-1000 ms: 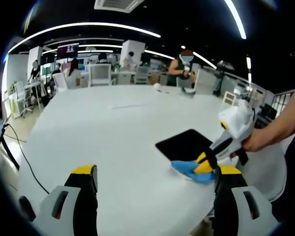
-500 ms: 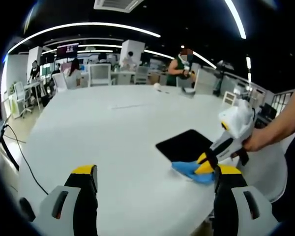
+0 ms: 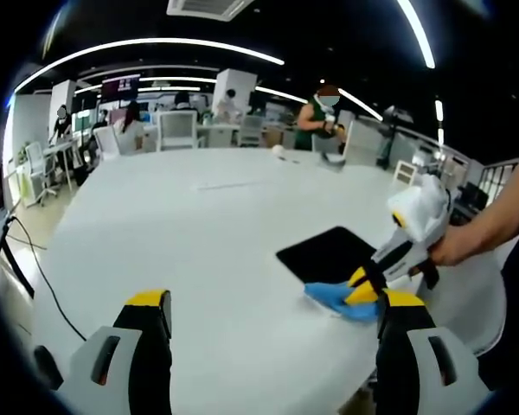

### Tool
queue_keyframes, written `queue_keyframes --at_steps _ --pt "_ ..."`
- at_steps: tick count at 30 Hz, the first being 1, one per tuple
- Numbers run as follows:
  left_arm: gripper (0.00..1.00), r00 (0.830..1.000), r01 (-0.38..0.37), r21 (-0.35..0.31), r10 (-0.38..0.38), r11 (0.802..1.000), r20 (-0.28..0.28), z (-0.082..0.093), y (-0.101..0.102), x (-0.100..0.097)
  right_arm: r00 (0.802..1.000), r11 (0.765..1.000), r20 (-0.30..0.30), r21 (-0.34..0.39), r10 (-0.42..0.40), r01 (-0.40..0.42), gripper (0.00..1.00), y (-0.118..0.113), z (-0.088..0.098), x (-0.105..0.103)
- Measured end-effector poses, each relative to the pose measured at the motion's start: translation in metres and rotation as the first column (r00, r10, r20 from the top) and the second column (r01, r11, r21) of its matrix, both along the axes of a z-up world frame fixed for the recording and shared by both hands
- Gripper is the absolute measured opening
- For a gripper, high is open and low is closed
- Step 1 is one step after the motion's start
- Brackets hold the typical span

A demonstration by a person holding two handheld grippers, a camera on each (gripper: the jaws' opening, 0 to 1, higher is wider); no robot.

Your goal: Wipe the mirror surface with the cleaning cloth until all visible marks leave the cleaned area.

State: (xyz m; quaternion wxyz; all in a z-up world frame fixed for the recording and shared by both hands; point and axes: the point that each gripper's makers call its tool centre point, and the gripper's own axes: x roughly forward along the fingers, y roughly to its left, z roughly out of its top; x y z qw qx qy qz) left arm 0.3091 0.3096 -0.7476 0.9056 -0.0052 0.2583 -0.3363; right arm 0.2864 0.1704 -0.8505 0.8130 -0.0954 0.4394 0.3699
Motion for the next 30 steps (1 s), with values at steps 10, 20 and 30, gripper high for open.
queue_keyframes --at_steps 10,20,30 --pt "1.0 1.0 -0.006 -0.003 0.006 1.0 -0.006 -0.003 0.0 0.001 1.0 1.0 0.005 -0.004 0.011 -0.011 0.03 0.001 0.0 0.007" --pt "1.0 1.0 -0.012 -0.001 0.012 1.0 -0.015 -0.006 0.003 0.003 1.0 1.0 0.009 -0.003 0.013 -0.013 0.03 0.002 0.0 0.016" --pt "1.0 1.0 -0.009 0.0 0.009 1.0 -0.026 -0.01 0.002 0.004 1.0 1.0 0.009 -0.008 0.018 -0.018 0.03 0.003 0.0 0.033"
